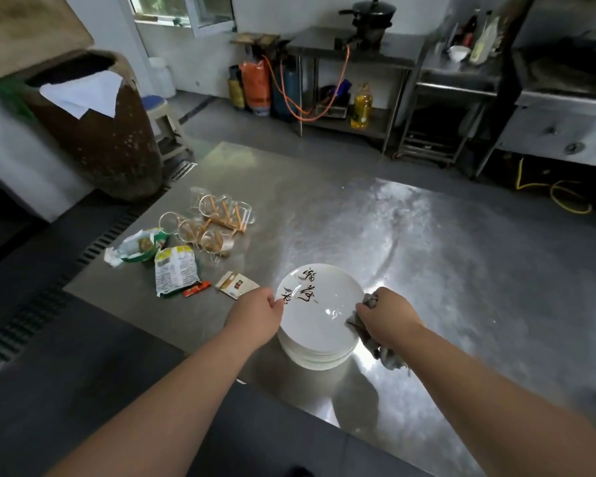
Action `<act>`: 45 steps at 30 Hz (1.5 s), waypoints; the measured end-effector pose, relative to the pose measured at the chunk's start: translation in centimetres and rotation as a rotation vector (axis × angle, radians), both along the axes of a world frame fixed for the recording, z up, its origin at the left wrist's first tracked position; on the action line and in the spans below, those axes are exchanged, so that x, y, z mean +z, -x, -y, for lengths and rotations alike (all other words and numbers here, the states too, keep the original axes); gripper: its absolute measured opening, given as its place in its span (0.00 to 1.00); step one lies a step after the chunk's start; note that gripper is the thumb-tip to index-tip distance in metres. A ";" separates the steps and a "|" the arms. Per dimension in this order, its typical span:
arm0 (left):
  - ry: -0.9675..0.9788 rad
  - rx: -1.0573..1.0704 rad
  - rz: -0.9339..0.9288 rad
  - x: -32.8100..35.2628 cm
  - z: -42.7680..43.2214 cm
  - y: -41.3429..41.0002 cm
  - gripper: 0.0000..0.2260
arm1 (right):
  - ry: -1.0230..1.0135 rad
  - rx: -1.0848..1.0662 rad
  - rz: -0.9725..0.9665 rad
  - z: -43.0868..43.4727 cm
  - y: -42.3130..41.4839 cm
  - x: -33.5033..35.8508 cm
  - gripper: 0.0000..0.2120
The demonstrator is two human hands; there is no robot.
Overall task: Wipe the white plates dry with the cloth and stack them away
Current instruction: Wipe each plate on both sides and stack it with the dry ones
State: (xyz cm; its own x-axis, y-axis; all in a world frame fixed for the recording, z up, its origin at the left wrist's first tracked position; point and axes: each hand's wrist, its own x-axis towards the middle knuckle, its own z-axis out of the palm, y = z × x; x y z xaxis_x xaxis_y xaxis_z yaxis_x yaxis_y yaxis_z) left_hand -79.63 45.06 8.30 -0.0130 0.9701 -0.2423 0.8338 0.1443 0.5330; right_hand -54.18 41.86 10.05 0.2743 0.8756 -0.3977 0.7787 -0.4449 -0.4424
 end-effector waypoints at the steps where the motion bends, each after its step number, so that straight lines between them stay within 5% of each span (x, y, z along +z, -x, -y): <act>1: -0.009 0.001 0.019 0.3 0.0 -0.2 0.15 | -0.019 -0.033 -0.038 0.3 -0.2 0.0 0.10; 11: -0.153 -0.165 0.223 3.9 0.1 -9.7 0.14 | -0.193 -0.314 -0.278 6.8 -7.8 2.5 0.09; 22: 0.177 -0.331 0.341 -4.3 8.2 -26.1 0.09 | -0.081 -0.528 -0.157 19.3 -22.6 -2.7 0.08; 27: 0.277 -0.299 0.266 -9.4 11.6 -29.4 0.10 | 0.061 -0.489 -0.131 21.7 -26.4 -6.5 0.07; 37: 0.175 -0.267 0.117 -13.6 14.3 -32.1 0.12 | 0.126 -0.400 -0.149 22.9 -29.9 -10.9 0.04; 43: 0.013 -0.423 -0.062 -13.1 14.8 -30.9 0.11 | -0.043 -0.360 -0.128 21.4 -30.1 -7.2 0.06; 45: -0.122 -0.524 -0.190 -13.4 15.0 -30.2 0.22 | -0.158 -0.221 -0.016 20.1 -29.2 -6.2 0.09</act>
State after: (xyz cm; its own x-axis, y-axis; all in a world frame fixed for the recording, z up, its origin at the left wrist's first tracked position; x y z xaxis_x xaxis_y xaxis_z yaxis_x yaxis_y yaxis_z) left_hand -49.47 30.03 -5.10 0.4453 0.8795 -0.1681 0.8600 -0.3678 0.3537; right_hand -25.00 21.72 3.82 0.4604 0.8466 -0.2670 0.6625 -0.5279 -0.5315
